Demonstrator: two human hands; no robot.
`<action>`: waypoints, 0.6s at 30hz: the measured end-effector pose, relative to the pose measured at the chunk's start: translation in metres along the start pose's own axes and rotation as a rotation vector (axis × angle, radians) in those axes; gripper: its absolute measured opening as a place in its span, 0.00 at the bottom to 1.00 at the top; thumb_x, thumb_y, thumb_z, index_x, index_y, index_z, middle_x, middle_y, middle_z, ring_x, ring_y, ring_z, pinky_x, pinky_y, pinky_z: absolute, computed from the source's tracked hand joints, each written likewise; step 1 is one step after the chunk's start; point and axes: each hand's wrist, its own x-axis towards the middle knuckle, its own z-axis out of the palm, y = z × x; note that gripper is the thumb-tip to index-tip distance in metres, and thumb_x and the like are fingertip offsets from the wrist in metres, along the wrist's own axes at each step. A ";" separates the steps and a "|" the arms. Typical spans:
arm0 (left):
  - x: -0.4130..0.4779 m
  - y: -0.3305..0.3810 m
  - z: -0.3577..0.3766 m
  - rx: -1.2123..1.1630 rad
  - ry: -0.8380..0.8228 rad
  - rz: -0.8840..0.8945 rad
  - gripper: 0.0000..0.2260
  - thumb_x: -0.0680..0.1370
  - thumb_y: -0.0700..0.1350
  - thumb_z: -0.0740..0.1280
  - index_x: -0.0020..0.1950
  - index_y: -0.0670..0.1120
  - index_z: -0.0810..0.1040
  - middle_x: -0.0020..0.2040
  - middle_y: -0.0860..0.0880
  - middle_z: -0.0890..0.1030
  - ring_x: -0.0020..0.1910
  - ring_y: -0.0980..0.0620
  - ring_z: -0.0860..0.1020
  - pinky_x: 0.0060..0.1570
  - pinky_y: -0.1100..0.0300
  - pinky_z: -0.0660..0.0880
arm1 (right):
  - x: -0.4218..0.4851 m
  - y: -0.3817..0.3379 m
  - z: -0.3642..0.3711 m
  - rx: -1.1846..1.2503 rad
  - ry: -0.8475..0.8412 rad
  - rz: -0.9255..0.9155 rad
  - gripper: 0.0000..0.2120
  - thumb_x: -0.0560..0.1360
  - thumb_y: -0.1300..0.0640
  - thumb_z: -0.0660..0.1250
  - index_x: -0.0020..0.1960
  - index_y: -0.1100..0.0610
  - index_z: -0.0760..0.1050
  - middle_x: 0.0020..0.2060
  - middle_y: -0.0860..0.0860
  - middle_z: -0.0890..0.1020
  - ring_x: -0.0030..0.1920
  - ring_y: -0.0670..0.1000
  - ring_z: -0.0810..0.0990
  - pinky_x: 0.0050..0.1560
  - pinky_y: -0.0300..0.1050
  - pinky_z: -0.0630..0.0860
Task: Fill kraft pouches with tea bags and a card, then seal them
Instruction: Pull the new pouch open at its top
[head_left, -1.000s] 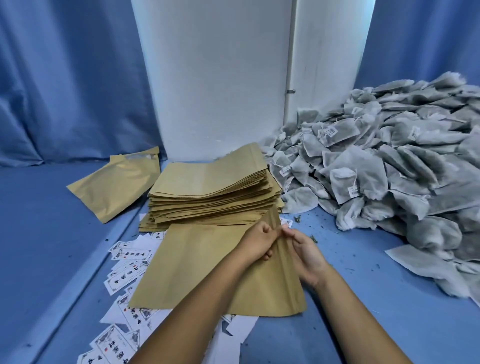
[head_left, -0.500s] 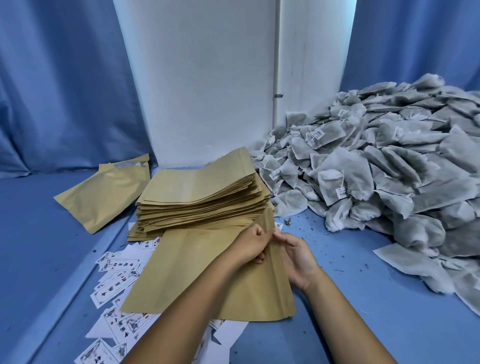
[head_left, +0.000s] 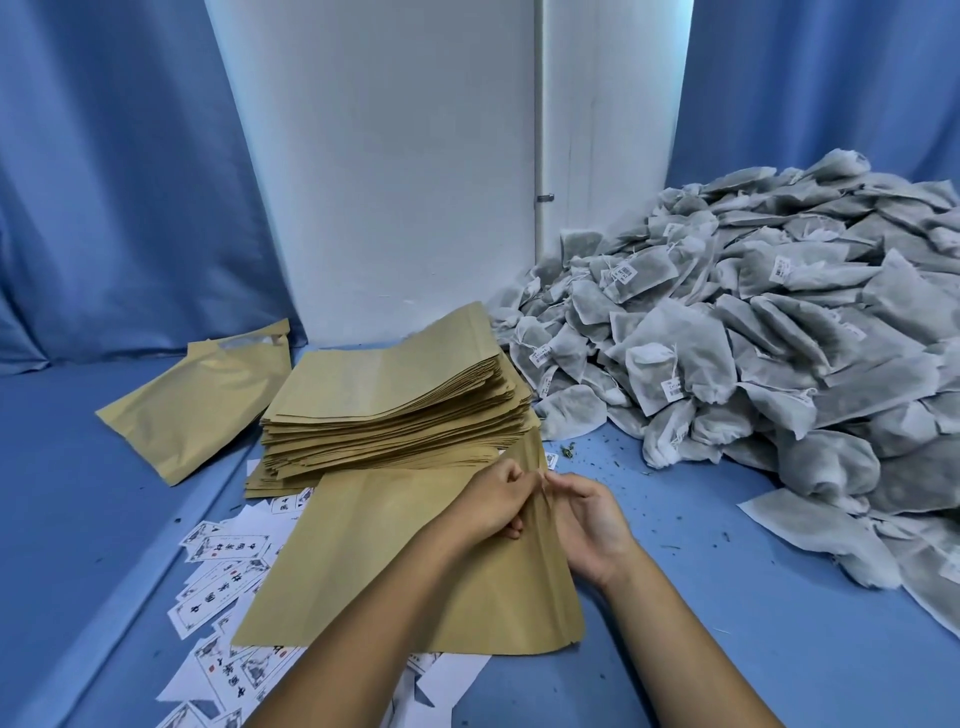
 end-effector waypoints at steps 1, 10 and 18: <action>-0.001 0.001 -0.001 0.009 0.015 0.060 0.13 0.80 0.46 0.61 0.36 0.47 0.66 0.28 0.48 0.71 0.21 0.56 0.71 0.22 0.65 0.69 | 0.000 -0.001 -0.001 -0.006 0.004 -0.010 0.13 0.71 0.62 0.57 0.51 0.69 0.73 0.39 0.63 0.72 0.36 0.60 0.72 0.42 0.54 0.70; 0.001 0.011 -0.013 0.070 0.192 0.349 0.14 0.72 0.34 0.63 0.28 0.46 0.67 0.24 0.49 0.71 0.23 0.59 0.69 0.28 0.65 0.65 | 0.005 -0.005 -0.019 -0.455 0.318 -0.190 0.08 0.77 0.68 0.61 0.47 0.68 0.80 0.37 0.61 0.80 0.34 0.54 0.78 0.36 0.43 0.77; -0.005 0.012 -0.026 0.703 0.195 0.893 0.08 0.74 0.41 0.66 0.53 0.48 0.78 0.54 0.53 0.76 0.40 0.54 0.77 0.37 0.58 0.74 | 0.005 0.002 -0.014 -0.737 0.480 -0.278 0.14 0.75 0.65 0.65 0.31 0.63 0.79 0.28 0.54 0.78 0.29 0.47 0.73 0.33 0.41 0.68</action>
